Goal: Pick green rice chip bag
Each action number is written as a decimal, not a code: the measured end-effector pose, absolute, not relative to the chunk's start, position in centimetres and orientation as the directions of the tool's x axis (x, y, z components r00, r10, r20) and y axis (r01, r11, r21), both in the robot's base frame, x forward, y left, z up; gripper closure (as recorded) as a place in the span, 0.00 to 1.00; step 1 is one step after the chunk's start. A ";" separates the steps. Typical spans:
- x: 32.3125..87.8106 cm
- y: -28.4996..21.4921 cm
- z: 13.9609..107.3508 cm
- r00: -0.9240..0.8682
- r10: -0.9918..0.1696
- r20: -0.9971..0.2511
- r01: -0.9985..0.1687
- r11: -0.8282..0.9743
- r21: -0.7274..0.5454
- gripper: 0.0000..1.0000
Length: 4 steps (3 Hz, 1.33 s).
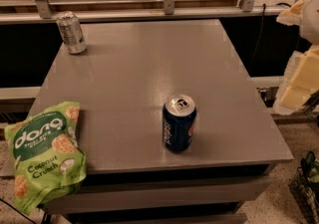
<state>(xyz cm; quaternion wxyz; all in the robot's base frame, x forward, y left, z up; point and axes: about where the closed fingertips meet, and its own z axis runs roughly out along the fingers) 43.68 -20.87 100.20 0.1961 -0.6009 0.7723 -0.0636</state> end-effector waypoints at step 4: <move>40.5 -8.0 100.0 0.135 -0.966 -0.220 -0.931 -0.047 -0.362 0.00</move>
Offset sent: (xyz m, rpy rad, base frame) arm -0.0011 0.0165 -0.0029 -0.0087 0.0045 0.0419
